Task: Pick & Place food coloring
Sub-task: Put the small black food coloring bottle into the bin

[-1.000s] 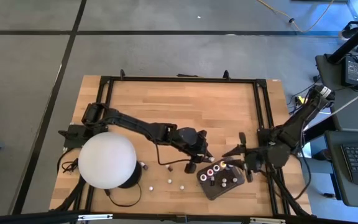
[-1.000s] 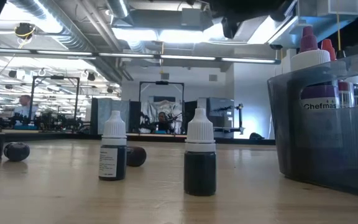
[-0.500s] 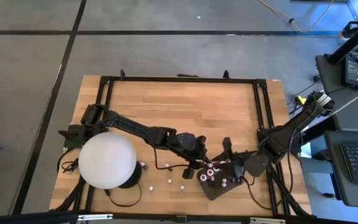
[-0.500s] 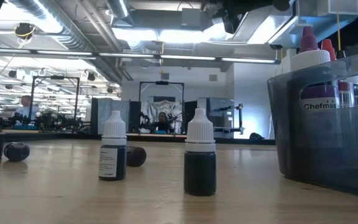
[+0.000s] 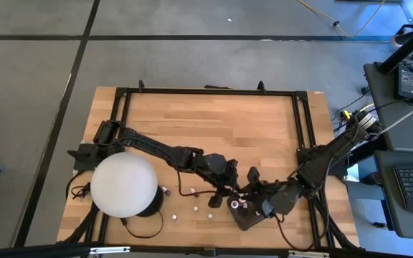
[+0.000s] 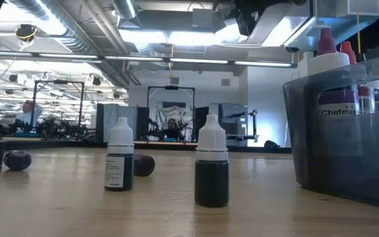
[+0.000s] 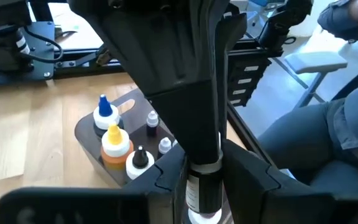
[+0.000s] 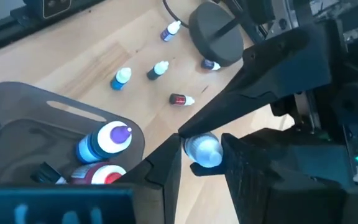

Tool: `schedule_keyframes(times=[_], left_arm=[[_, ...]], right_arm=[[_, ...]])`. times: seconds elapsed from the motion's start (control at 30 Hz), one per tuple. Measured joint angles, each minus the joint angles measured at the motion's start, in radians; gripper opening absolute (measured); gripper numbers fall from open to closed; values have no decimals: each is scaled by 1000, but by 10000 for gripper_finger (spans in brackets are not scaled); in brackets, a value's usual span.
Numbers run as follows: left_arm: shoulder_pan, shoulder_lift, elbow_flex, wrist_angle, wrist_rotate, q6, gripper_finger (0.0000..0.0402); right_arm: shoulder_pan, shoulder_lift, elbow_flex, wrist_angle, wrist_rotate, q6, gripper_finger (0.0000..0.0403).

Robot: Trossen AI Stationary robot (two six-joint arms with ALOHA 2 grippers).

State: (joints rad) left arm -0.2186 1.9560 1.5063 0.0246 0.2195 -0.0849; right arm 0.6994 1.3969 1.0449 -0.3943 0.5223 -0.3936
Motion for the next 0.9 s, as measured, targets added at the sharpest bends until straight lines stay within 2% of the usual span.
schedule_keyframes(times=[0.23,0.4,0.63,0.9], left_arm=[[-9,0,0,-4,0,-2,85],[-9,0,0,-3,-3,-2,86],[-8,0,0,-5,-6,2,86],[-7,0,0,-17,-18,2,87]], right_arm=[[-13,1,2,2,-67,-2,117],[-13,1,3,-10,-41,-10,106],[-13,1,3,-26,-19,-56,56],[-13,0,2,-31,-11,-55,57]])
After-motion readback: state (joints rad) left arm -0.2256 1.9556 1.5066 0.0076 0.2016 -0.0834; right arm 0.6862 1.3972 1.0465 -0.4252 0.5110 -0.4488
